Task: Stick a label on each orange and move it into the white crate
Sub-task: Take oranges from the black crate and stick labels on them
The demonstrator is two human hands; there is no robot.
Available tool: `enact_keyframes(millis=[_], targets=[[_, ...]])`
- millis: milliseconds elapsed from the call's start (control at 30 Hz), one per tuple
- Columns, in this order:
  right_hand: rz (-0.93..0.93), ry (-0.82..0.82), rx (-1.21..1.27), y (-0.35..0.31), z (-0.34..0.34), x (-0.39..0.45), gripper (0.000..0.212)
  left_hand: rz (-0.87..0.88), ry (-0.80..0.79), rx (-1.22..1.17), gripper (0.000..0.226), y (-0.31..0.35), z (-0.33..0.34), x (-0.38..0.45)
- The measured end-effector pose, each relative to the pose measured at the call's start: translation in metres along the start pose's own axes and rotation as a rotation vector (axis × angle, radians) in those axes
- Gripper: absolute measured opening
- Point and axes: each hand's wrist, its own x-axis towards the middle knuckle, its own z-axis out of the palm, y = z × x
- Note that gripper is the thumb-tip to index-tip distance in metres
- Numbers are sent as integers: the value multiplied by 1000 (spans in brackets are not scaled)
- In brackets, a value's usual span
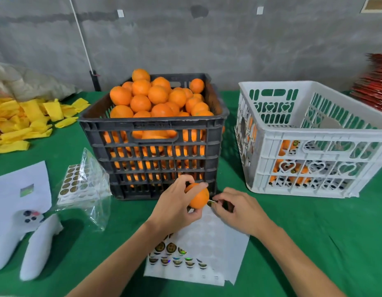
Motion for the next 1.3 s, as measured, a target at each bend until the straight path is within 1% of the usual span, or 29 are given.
enact_keyframes(millis=[67,167,233,300,367,433,500,567,633,700,767,833,900,1000,1067,1133,1200,1300], targets=[[60,-77,-6,6,5,-3,47,-64,8,-22,65,-1,3,-2],[82,-120,-16,8,8,-3,59,-101,4,-23,65,0,5,-4],[74,-143,-52,6,7,0,63,-108,0,-26,65,0,4,-3],[74,-148,-49,3,8,1,57,-103,-12,-34,65,0,3,-3],[105,-101,25,-1,9,2,39,-99,-28,-42,66,1,3,-3],[177,-38,132,-4,12,5,22,-109,-34,-52,67,1,3,-3],[275,-17,224,-6,15,8,19,-117,-37,-60,68,1,2,-3],[360,14,301,-9,16,10,22,-120,-40,-67,68,2,2,-4],[398,109,439,-14,12,12,20,-121,-30,-74,67,3,0,-3],[354,230,566,-25,5,11,13,-120,-18,-80,67,6,-3,-1],[257,335,654,-40,-6,11,10,-115,14,-97,66,12,-9,3],[181,392,739,-56,-16,11,9,-118,68,-118,66,22,-19,9],[120,417,776,-68,-28,11,10,-116,130,-137,65,32,-32,15],[0,512,722,-78,-49,15,14,-86,223,-144,65,45,-57,30],[-113,601,596,-84,-66,22,26,-71,290,-111,68,52,-77,46],[-185,663,473,-91,-83,31,36,-48,358,-74,68,58,-97,67],[-204,724,336,-96,-98,42,43,-8,415,-51,67,63,-115,90],[-167,829,168,-103,-119,60,61,69,460,-37,70,69,-134,126]])
